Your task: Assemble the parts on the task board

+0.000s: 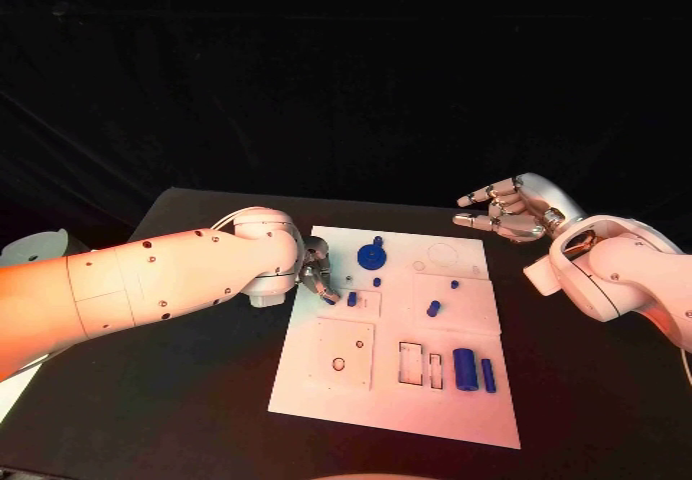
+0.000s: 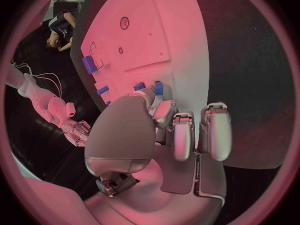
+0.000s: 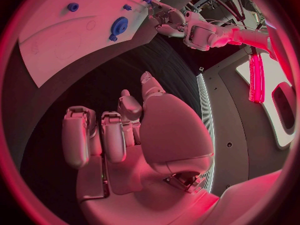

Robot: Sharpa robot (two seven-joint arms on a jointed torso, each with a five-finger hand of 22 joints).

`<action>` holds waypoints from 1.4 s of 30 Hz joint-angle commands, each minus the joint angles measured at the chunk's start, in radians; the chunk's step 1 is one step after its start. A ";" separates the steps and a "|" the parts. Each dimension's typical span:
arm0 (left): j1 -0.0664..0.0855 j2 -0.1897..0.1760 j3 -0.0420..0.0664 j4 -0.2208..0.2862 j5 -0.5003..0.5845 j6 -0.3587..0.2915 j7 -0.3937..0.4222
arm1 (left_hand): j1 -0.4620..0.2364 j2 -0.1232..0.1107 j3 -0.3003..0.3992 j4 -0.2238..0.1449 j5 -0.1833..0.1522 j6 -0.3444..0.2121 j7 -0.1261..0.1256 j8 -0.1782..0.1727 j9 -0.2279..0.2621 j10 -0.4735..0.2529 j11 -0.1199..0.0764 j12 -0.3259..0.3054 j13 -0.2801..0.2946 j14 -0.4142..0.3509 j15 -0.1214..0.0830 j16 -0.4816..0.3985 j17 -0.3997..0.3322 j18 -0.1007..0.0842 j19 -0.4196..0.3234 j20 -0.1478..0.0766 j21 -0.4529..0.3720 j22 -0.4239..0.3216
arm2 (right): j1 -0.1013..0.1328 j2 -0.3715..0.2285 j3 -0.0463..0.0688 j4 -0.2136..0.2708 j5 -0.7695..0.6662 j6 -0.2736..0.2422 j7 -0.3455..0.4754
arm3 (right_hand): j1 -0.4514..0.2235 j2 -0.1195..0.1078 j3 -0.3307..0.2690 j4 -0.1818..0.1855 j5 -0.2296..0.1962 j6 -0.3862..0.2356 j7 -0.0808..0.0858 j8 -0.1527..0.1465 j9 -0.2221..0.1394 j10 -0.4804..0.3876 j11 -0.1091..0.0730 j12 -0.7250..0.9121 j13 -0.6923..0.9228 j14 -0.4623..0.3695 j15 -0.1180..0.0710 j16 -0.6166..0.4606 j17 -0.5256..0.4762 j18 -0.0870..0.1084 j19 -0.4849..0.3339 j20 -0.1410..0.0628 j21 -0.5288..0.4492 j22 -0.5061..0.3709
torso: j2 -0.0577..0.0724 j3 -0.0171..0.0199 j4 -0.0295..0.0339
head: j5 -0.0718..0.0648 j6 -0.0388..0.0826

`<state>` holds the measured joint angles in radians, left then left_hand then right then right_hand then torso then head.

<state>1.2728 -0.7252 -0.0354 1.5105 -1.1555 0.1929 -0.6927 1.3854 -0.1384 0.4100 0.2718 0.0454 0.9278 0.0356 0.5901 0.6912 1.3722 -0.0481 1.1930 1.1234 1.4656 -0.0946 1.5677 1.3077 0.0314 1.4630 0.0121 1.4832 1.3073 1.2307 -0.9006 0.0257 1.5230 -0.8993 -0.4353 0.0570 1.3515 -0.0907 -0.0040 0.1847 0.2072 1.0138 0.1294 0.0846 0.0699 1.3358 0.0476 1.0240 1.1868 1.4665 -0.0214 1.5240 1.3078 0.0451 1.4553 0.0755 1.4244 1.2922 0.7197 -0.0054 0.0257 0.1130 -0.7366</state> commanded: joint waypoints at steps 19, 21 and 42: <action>-0.003 0.026 -0.012 -0.036 0.052 0.030 -0.038 | -0.119 -0.013 0.057 -0.036 0.004 0.050 -0.018 0.015 0.003 0.016 -0.002 0.008 0.009 0.105 -0.007 0.003 0.263 -0.007 0.070 -0.006 0.007 0.178 | -0.001 -0.004 0.000 0.007 -0.003 0.011 0.009 | 0.003 0.010 -0.004 -0.001 0.004 0.004 0.001 0.001 0.000 0.001 -0.004 -0.004 -0.001 0.086 -0.009 -0.006 0.192 0.014 -0.007 -0.002 -0.003 -0.001 | 0.000 0.0005 -0.0004 | -0.002 -0.001; -0.003 0.027 -0.013 -0.039 0.052 0.031 -0.041 | -0.131 -0.012 0.053 -0.032 0.005 0.051 -0.019 0.016 0.003 0.017 -0.002 0.010 0.010 0.105 -0.008 0.003 0.263 -0.007 0.071 -0.006 0.007 0.179 | -0.001 -0.005 0.000 0.007 -0.003 0.011 0.008 | 0.003 0.010 -0.004 -0.001 0.004 0.004 0.001 0.001 0.000 0.001 -0.004 -0.004 -0.001 0.086 -0.009 -0.006 0.192 0.014 -0.007 -0.002 -0.003 -0.001 | 0.000 0.0007 -0.0002 | -0.003 -0.001; -0.003 0.032 -0.013 -0.056 0.046 0.041 -0.049 | -0.210 -0.017 0.027 -0.002 0.009 0.062 -0.025 0.032 0.013 0.026 -0.007 0.025 0.025 0.105 -0.012 0.003 0.263 -0.010 0.077 -0.008 0.019 0.192 | 0.000 -0.008 0.000 0.011 -0.003 0.009 0.009 | 0.003 0.010 -0.006 0.000 0.004 0.004 0.001 0.001 0.000 0.002 -0.004 -0.003 -0.001 0.086 -0.009 -0.007 0.191 0.015 -0.007 -0.002 -0.004 -0.002 | 0.000 -0.0003 0.0002 | -0.005 -0.001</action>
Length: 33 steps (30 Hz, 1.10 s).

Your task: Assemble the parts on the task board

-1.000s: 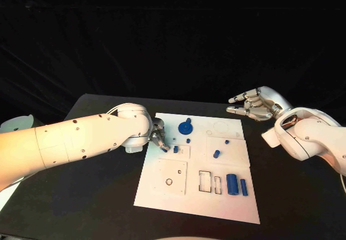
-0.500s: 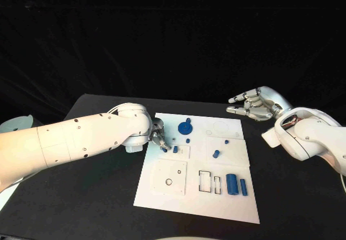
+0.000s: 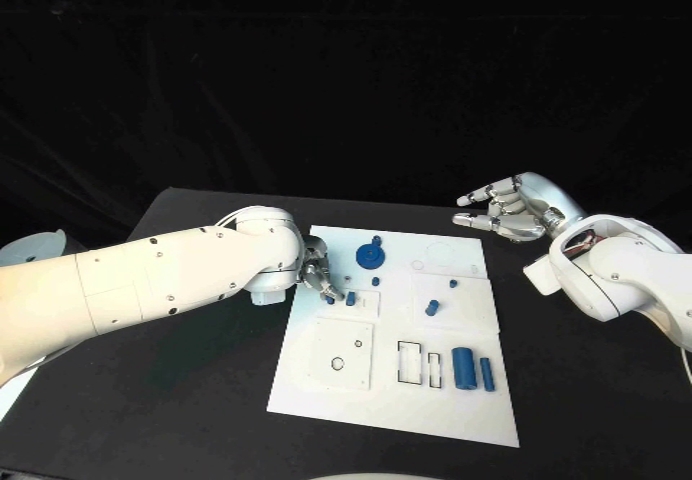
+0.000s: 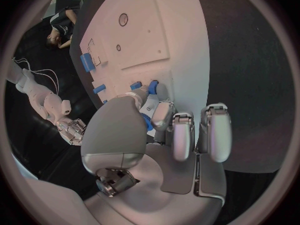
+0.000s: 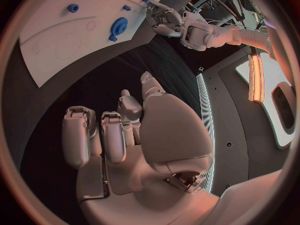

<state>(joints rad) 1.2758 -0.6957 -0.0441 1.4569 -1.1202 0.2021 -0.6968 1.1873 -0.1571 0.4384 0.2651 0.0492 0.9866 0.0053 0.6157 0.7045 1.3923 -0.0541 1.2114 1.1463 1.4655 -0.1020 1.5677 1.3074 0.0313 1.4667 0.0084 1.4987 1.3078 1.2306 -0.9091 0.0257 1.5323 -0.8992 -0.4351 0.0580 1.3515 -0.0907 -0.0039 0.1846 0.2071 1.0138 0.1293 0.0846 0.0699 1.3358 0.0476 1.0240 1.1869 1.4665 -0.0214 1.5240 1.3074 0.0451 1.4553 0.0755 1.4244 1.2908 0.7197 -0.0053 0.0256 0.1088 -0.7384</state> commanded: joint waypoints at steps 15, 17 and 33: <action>-0.006 0.000 -0.004 -0.008 0.010 0.025 -0.045 | -0.111 -0.018 -0.060 0.026 0.005 0.012 0.004 0.016 0.005 0.014 -0.002 0.019 0.013 0.105 -0.006 0.003 0.263 -0.014 0.080 -0.006 0.017 0.206 | 0.000 0.000 0.000 0.002 -0.003 0.006 0.009 | 0.003 0.011 -0.007 0.000 0.004 0.004 0.001 0.000 0.000 0.000 -0.004 -0.006 -0.003 0.085 -0.009 -0.008 0.190 0.015 -0.008 -0.002 -0.005 -0.002 | 0.000 -0.0006 0.0006 | -0.001 0.004; -0.006 -0.001 -0.003 -0.007 0.010 0.023 -0.045 | -0.121 -0.019 -0.070 0.027 0.005 0.013 0.004 0.017 0.005 0.014 -0.002 0.020 0.014 0.105 -0.006 0.003 0.263 -0.015 0.081 -0.006 0.019 0.209 | 0.000 0.000 0.000 0.002 -0.003 0.005 0.009 | 0.003 0.011 -0.007 0.000 0.005 0.004 0.001 0.000 0.000 0.000 -0.004 -0.006 -0.003 0.085 -0.009 -0.008 0.190 0.015 -0.008 -0.002 -0.005 -0.003 | -0.001 -0.0009 0.0003 | -0.001 0.004; -0.006 -0.029 0.002 0.017 0.031 -0.056 -0.040 | -0.150 -0.020 -0.107 0.028 0.006 0.016 0.002 0.022 0.007 0.016 -0.004 0.023 0.016 0.105 -0.007 0.003 0.263 -0.016 0.082 -0.007 0.021 0.211 | 0.000 0.002 0.000 -0.001 -0.005 0.004 0.009 | 0.003 0.011 -0.007 0.000 0.005 0.004 0.001 0.000 0.000 0.000 -0.004 -0.007 -0.004 0.085 -0.009 -0.009 0.189 0.015 -0.009 -0.002 -0.006 -0.004 | 0.000 -0.0007 0.0006 | -0.004 0.004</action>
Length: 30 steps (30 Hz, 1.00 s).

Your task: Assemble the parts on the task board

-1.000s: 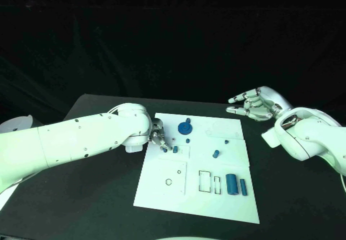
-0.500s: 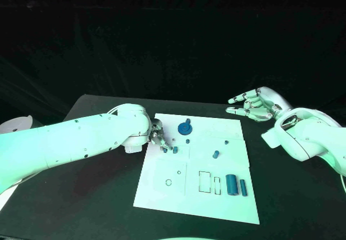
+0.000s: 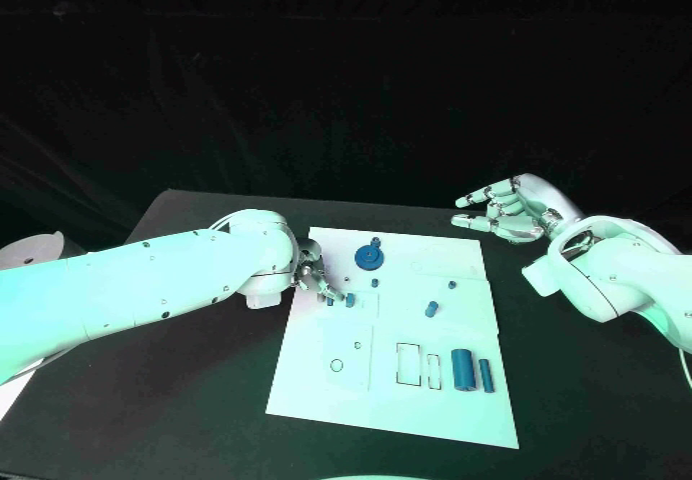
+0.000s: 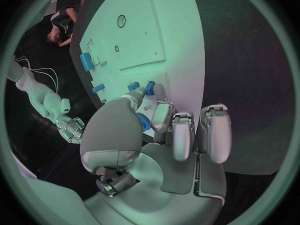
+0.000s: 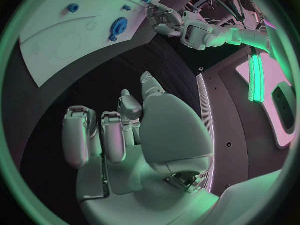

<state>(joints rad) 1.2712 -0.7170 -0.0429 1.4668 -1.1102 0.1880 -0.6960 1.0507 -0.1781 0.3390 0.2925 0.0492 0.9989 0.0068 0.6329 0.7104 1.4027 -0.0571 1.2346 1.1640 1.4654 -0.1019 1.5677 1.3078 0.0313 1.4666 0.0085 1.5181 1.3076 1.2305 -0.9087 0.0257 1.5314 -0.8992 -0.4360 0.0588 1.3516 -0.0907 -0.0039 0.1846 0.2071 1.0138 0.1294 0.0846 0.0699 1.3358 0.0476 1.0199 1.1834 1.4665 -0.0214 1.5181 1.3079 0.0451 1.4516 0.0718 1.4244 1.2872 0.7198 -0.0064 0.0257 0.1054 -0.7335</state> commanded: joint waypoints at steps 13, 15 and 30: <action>0.001 -0.046 0.005 0.022 0.364 -0.277 0.138 | -0.038 0.033 -0.223 0.001 0.007 -0.209 0.088 -0.091 -0.065 -0.292 0.076 -0.328 -0.372 0.105 0.052 0.003 0.263 0.004 0.047 0.037 -0.072 0.144 | 0.000 0.004 0.000 -0.006 -0.007 -0.001 -0.002 | 0.004 0.011 -0.007 -0.001 0.005 0.003 0.001 0.000 0.000 0.000 -0.004 -0.003 -0.001 0.085 -0.009 -0.003 0.188 0.015 -0.005 0.002 -0.006 0.000 | 0.000 0.0003 0.0001 | -0.006 0.004; 0.001 -0.049 0.005 0.019 0.401 -0.313 0.169 | -0.028 0.052 -0.283 0.000 0.005 -0.224 0.096 -0.092 -0.083 -0.323 0.087 -0.338 -0.396 0.105 0.060 0.003 0.263 0.009 0.039 0.050 -0.090 0.129 | -0.001 0.005 0.000 -0.007 -0.007 -0.002 -0.004 | 0.004 0.011 -0.007 -0.001 0.005 0.003 0.001 0.000 0.000 0.000 -0.004 -0.003 -0.001 0.085 -0.009 -0.003 0.188 0.015 -0.005 0.002 -0.006 0.000 | 0.000 0.0007 0.0002 | -0.007 0.006; -0.006 -0.025 -0.003 0.021 0.027 -0.358 0.453 | 0.359 0.083 -0.235 -0.071 0.003 -0.276 0.134 -0.103 -0.194 -0.505 0.123 -0.484 -0.553 -0.125 0.096 -0.356 -0.159 0.148 -0.292 0.085 -0.782 -0.442 | -0.001 0.006 0.000 -0.006 -0.009 -0.002 -0.009 | 0.006 0.014 -0.007 -0.001 0.006 0.004 0.001 0.000 0.000 0.000 -0.004 -0.002 0.000 0.085 -0.009 -0.003 0.188 0.015 -0.005 0.002 -0.006 -0.001 | 0.001 0.0002 -0.0016 | -0.021 0.016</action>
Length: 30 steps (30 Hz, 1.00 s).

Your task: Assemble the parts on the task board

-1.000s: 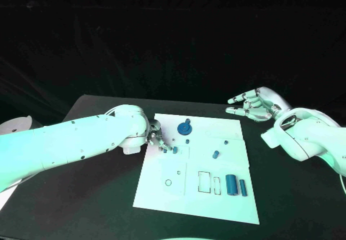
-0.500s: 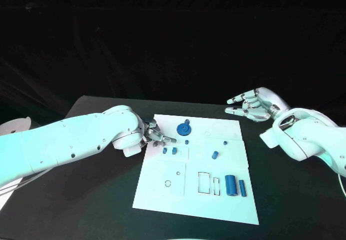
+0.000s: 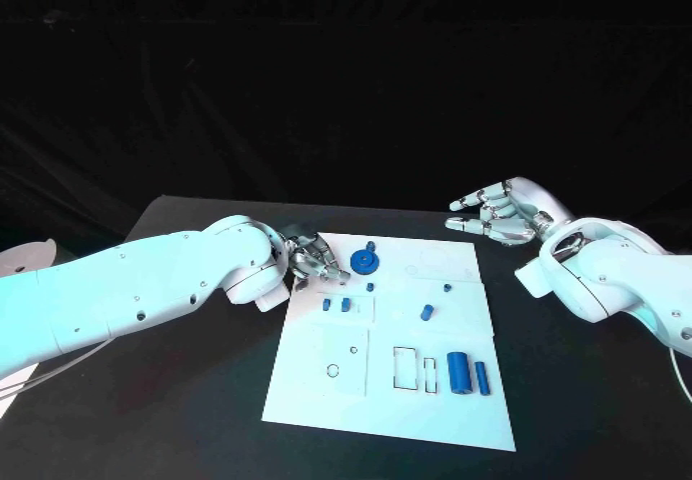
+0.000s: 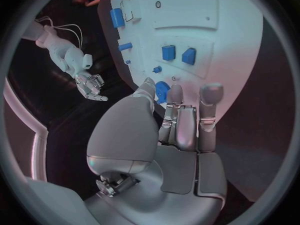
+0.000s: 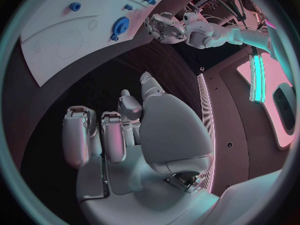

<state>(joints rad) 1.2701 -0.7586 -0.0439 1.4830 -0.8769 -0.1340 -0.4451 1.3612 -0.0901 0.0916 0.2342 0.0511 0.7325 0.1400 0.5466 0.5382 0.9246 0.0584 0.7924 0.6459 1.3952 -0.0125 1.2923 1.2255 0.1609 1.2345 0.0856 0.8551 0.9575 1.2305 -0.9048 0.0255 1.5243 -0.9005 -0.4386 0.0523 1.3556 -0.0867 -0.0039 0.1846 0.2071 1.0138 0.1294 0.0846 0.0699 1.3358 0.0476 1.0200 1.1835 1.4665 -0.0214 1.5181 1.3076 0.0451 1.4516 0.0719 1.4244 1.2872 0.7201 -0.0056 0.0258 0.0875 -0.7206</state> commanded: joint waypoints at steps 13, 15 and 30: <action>-0.048 0.116 -0.014 -0.064 -0.552 -0.059 0.339 | 0.187 -0.074 0.110 -0.040 -0.005 0.119 0.002 -0.200 -0.245 0.004 0.026 -0.316 -0.329 -0.099 0.017 -0.210 -0.256 0.023 -0.011 0.021 -0.245 -0.194 | -0.001 0.007 -0.001 -0.001 -0.007 0.000 0.000 | 0.003 0.011 -0.006 -0.001 0.007 0.003 0.002 0.000 0.000 -0.001 -0.004 -0.003 -0.002 0.085 -0.009 -0.005 0.187 0.016 -0.006 0.002 -0.007 -0.001 | 0.002 0.0001 -0.0022 | -0.015 0.006; -0.051 0.129 -0.016 -0.076 -0.576 -0.051 0.337 | 0.182 -0.076 0.107 -0.038 -0.001 0.131 0.005 -0.217 -0.264 0.009 0.027 -0.334 -0.352 -0.072 0.017 -0.177 -0.229 0.022 0.009 0.019 -0.246 -0.198 | -0.001 0.007 -0.001 -0.001 -0.007 0.000 0.000 | 0.003 0.011 -0.006 -0.001 0.007 0.003 0.002 0.000 0.000 -0.001 -0.004 -0.003 -0.002 0.085 -0.009 -0.005 0.187 0.016 -0.006 0.002 -0.007 -0.001 | 0.002 0.0006 -0.0015 | -0.015 0.007; -0.061 0.200 -0.018 -0.131 -0.658 0.003 0.245 | 0.204 -0.077 0.183 -0.049 -0.001 0.217 -0.001 -0.294 -0.353 0.085 0.022 -0.433 -0.482 0.086 0.007 0.062 -0.009 -0.052 0.207 0.005 0.180 0.153 | -0.001 0.013 -0.001 -0.004 -0.008 0.001 0.004 | 0.004 0.012 -0.006 -0.001 0.008 0.003 0.002 0.000 0.000 -0.001 -0.004 -0.003 -0.001 0.085 -0.009 -0.005 0.187 0.016 -0.006 0.002 -0.008 -0.003 | 0.002 0.0002 -0.0049 | -0.014 0.003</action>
<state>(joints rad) 1.2088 -0.5613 -0.0628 1.3539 -1.4891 -0.1761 -0.1607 1.5658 -0.1580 0.2706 0.1848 0.0511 0.9436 0.1373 0.2545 0.1860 1.0063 0.0784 0.3629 0.1652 1.4621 -0.0054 1.3487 1.2186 0.1296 1.4346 0.0907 1.0311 1.1096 1.2299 -0.8918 0.0244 1.5202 -0.9004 -0.4392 0.0518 1.3594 -0.0829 -0.0039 0.1846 0.2112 1.0138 0.1294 0.0846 0.0699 1.3358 0.0476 1.0200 1.1828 1.4665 -0.0214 1.5181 1.3073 0.0451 1.4517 0.0719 1.4207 1.2851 0.7217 -0.0058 0.0229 0.0724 -0.7165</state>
